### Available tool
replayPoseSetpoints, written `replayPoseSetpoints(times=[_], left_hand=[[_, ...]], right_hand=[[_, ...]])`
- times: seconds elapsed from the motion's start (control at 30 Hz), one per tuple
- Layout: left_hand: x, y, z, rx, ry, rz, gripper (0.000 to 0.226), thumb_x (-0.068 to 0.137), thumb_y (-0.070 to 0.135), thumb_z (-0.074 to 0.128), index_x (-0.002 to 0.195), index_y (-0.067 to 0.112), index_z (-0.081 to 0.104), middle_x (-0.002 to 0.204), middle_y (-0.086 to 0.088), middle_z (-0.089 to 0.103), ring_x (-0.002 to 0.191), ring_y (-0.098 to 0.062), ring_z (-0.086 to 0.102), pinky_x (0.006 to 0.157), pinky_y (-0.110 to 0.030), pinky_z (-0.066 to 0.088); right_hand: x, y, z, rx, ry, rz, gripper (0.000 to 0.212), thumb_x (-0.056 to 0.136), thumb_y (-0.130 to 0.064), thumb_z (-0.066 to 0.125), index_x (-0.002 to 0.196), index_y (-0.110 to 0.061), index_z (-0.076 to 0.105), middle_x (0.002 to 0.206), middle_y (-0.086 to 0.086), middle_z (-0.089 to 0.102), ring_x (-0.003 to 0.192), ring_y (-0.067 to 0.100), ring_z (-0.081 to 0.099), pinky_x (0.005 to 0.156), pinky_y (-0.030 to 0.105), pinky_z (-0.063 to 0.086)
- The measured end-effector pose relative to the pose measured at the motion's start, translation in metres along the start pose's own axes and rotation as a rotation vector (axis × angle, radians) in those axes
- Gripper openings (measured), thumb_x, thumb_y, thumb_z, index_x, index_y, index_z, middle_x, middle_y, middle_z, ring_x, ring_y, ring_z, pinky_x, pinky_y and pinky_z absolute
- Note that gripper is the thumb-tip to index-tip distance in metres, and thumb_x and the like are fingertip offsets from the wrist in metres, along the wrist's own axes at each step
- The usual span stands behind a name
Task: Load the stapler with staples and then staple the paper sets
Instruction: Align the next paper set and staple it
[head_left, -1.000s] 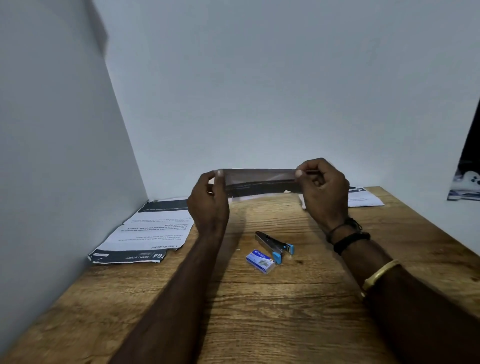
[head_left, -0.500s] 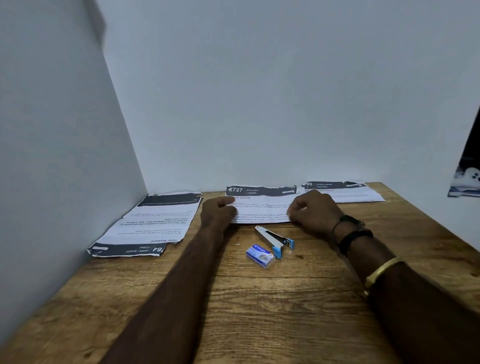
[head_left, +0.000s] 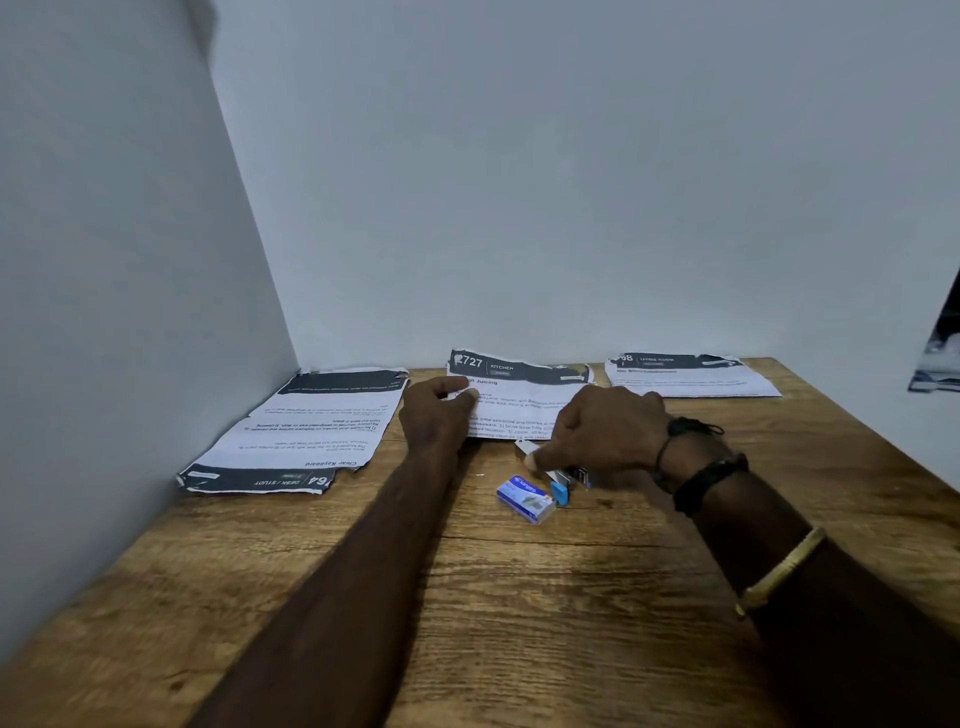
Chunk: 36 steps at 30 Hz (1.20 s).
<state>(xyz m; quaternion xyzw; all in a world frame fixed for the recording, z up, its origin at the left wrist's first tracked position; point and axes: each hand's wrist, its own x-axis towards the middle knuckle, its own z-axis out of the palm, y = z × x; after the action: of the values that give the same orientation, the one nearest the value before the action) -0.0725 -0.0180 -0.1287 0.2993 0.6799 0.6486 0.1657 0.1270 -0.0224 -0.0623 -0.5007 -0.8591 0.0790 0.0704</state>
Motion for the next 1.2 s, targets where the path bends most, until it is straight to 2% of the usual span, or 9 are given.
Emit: replayPoseSetpoints(times=[0.13, 0.4, 0.5, 0.6, 0.7, 0.77, 0.93, 1.07, 1.2], left_hand=[[-0.002, 0.001, -0.001, -0.011, -0.020, -0.004, 0.021, 0.077, 0.012, 0.081, 0.097, 0.019, 0.080, 0.106, -0.007, 0.077, 0.104, -0.025, 0.071, 0.099, -0.043, 0.056], [-0.004, 0.005, 0.000, 0.011, -0.144, -0.007, 0.055, 0.074, -0.004, 0.070, 0.127, 0.012, 0.069, 0.129, -0.010, 0.068, 0.115, -0.028, 0.067, 0.103, -0.045, 0.054], [-0.005, 0.006, -0.002, -0.033, -0.138, -0.026, 0.048, 0.076, 0.000, 0.069, 0.122, 0.012, 0.072, 0.123, -0.012, 0.071, 0.112, -0.030, 0.069, 0.101, -0.046, 0.055], [-0.006, 0.008, -0.004, -0.081, -0.067, -0.051, 0.036, 0.078, 0.004, 0.072, 0.112, 0.015, 0.077, 0.113, -0.008, 0.075, 0.106, -0.025, 0.071, 0.100, -0.043, 0.056], [-0.006, 0.010, -0.006, -0.112, -0.047, -0.066, 0.034, 0.077, 0.003, 0.071, 0.108, 0.016, 0.079, 0.112, -0.008, 0.076, 0.102, -0.025, 0.072, 0.096, -0.043, 0.058], [-0.008, 0.010, -0.005, -0.101, -0.064, -0.071, 0.032, 0.077, 0.005, 0.071, 0.106, 0.016, 0.079, 0.109, -0.009, 0.077, 0.102, -0.027, 0.072, 0.096, -0.044, 0.058], [-0.019, 0.013, -0.003, -0.017, -0.084, 0.007, 0.017, 0.083, 0.015, 0.077, 0.100, 0.015, 0.081, 0.102, -0.006, 0.079, 0.098, -0.021, 0.073, 0.095, -0.040, 0.058], [-0.023, 0.014, -0.006, 0.019, -0.103, 0.036, 0.018, 0.083, 0.009, 0.076, 0.100, 0.013, 0.081, 0.104, -0.006, 0.079, 0.098, -0.018, 0.072, 0.087, -0.028, 0.056], [-0.026, 0.017, -0.005, 0.051, -0.119, 0.008, 0.019, 0.081, 0.005, 0.076, 0.096, 0.016, 0.081, 0.102, -0.003, 0.078, 0.097, -0.015, 0.071, 0.086, -0.028, 0.058]], right_hand=[[-0.002, -0.003, 0.000, 0.075, -0.063, -0.035, 0.047, 0.064, -0.060, 0.084, 0.084, -0.019, 0.076, 0.087, -0.001, 0.077, 0.092, 0.020, 0.070, 0.085, 0.038, 0.057], [0.003, 0.004, 0.003, 0.182, -0.063, -0.008, 0.038, 0.070, -0.046, 0.077, 0.071, -0.009, 0.072, 0.067, 0.001, 0.066, 0.068, 0.019, 0.062, 0.060, 0.028, 0.046], [0.005, 0.012, -0.001, 0.591, -0.166, 0.044, 0.024, 0.069, -0.032, 0.076, 0.065, -0.010, 0.066, 0.065, 0.005, 0.060, 0.057, 0.022, 0.055, 0.056, 0.030, 0.046], [0.009, 0.022, -0.002, 1.044, -0.286, 0.169, 0.013, 0.079, -0.025, 0.074, 0.082, -0.014, 0.067, 0.069, 0.004, 0.060, 0.051, 0.016, 0.053, 0.051, 0.027, 0.049], [0.012, 0.028, -0.004, 1.302, -0.409, 0.208, 0.010, 0.083, -0.022, 0.069, 0.089, -0.018, 0.063, 0.075, 0.007, 0.068, 0.057, 0.018, 0.059, 0.048, 0.024, 0.050], [0.014, 0.029, -0.004, 1.443, -0.441, 0.187, 0.021, 0.078, -0.021, 0.070, 0.097, -0.015, 0.063, 0.094, 0.017, 0.075, 0.065, 0.024, 0.070, 0.050, 0.027, 0.056], [0.027, 0.017, 0.004, 1.780, -0.374, 0.215, 0.017, 0.095, -0.007, 0.059, 0.107, 0.004, 0.060, 0.120, 0.034, 0.066, 0.098, 0.047, 0.072, 0.073, 0.047, 0.064], [0.044, 0.002, 0.012, 1.812, -0.292, 0.198, 0.023, 0.093, 0.002, 0.061, 0.115, 0.008, 0.059, 0.122, 0.034, 0.063, 0.120, 0.049, 0.061, 0.081, 0.054, 0.059], [0.064, -0.010, 0.019, 1.655, -0.047, 0.099, 0.030, 0.096, 0.001, 0.058, 0.125, 0.009, 0.060, 0.116, 0.026, 0.066, 0.113, 0.038, 0.065, 0.082, 0.041, 0.062]])
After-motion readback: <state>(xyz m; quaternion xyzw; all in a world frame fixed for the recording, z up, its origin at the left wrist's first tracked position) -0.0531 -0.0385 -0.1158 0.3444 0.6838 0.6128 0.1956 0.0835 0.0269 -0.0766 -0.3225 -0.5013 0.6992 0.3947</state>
